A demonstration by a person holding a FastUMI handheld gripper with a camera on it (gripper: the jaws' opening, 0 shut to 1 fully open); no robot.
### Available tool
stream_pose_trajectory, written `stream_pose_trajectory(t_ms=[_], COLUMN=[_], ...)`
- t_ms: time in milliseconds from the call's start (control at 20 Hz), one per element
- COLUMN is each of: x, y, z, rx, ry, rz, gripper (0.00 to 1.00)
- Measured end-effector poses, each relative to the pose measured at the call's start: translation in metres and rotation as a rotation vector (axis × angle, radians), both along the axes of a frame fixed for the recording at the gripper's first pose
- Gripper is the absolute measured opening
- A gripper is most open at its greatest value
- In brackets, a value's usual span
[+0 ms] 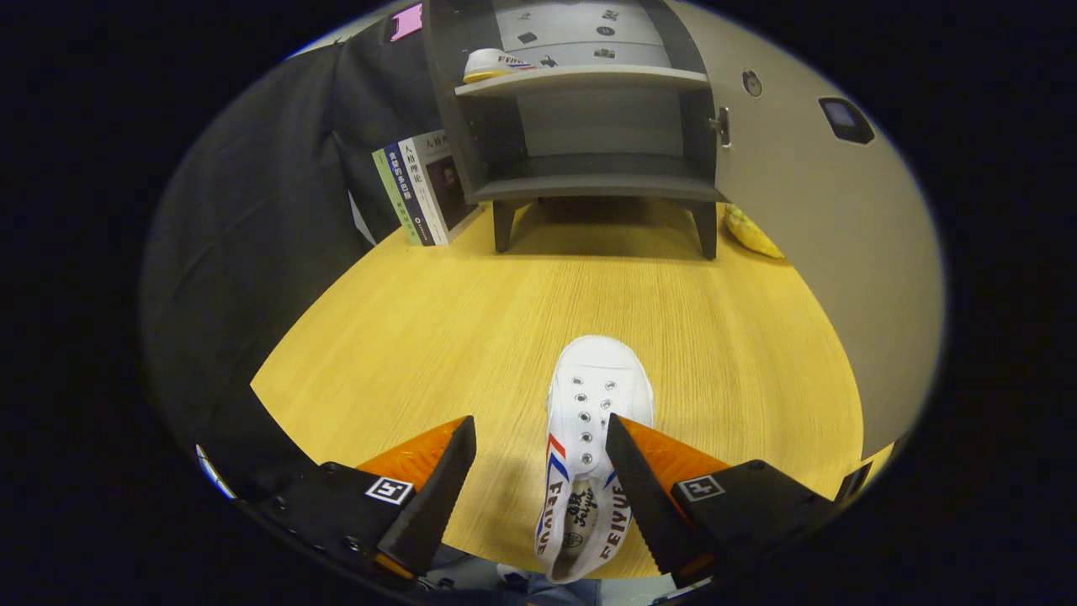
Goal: Open the shoe cabinet door, grab the shoes and put them into the shoe cabinet, then close the shoe cabinet door.
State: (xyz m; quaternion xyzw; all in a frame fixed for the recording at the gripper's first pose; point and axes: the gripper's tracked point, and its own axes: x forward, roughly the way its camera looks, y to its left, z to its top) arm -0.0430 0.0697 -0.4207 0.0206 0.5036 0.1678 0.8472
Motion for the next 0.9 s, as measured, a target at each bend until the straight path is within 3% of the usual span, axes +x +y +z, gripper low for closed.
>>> stream_pose_trajectory(t_ms=[200, 350, 500, 600, 650, 700, 750, 900], x=[-0.018, -0.017, -0.013, -0.014, -0.015, -0.017, -0.014, -0.014], y=[0.006, -0.002, -0.014, -0.006, -0.003, -0.004, -0.004, -0.007], z=[-0.023, -0.034, -0.036, -0.037, -0.043, -0.038, -0.042, -0.034], rx=[-0.020, -0.113, -0.201, -0.169, -0.143, -0.126, -0.122, -0.089], ry=[0.092, 0.071, 0.035, 0.032, 0.041, 0.056, 0.054, 0.054], rz=[0.032, 0.060, 0.044, 0.062, 0.031, -0.002, -0.017, -0.021], gripper=[0.94, 0.87, 0.48, 0.32, 0.31, 0.08, 0.02, 0.02])
